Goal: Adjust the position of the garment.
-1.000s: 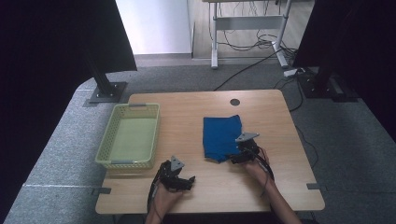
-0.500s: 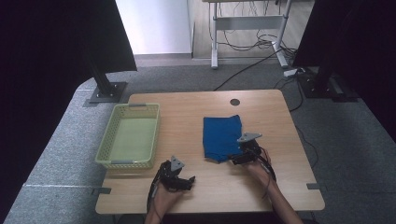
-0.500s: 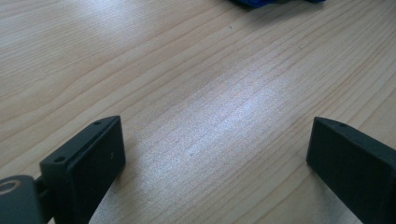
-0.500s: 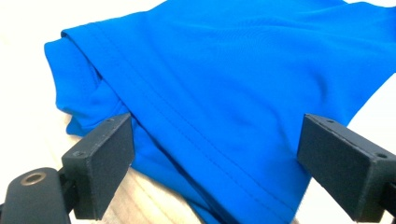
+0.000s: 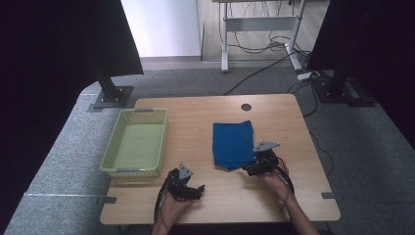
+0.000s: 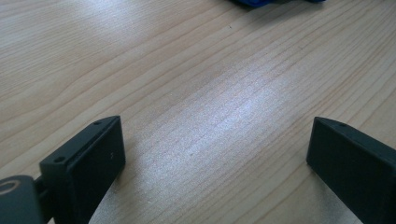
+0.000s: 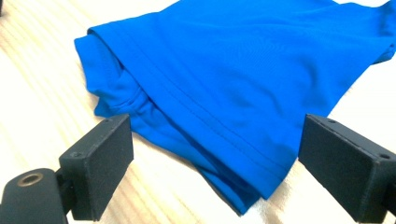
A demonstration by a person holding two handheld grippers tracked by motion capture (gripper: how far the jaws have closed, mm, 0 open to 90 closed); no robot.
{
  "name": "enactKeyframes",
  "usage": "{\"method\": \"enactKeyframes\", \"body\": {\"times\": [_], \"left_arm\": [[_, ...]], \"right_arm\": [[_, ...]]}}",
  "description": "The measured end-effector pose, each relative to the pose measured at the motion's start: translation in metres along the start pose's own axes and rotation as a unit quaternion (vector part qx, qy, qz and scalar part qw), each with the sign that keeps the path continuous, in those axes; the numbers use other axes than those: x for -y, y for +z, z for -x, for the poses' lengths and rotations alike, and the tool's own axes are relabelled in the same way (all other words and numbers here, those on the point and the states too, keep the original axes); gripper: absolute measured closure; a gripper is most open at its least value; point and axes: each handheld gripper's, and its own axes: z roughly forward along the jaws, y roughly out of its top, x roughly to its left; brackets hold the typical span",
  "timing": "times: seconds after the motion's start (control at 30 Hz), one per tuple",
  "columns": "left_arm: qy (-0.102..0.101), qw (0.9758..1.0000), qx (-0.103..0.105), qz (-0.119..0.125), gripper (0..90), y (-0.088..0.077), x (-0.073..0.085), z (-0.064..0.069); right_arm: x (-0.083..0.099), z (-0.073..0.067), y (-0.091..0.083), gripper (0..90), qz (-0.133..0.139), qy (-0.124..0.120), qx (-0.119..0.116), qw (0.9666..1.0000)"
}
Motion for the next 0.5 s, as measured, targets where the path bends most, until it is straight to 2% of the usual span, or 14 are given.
{"method": "enactKeyframes", "body": {"times": [0.5], "left_arm": [[0.000, 1.0000, 0.000, 0.000, 4.1, 0.000, 0.000, 0.000]], "right_arm": [[0.007, -0.006, -0.025, 9.3, 0.008, -0.001, -0.001, 1.0000]]}}
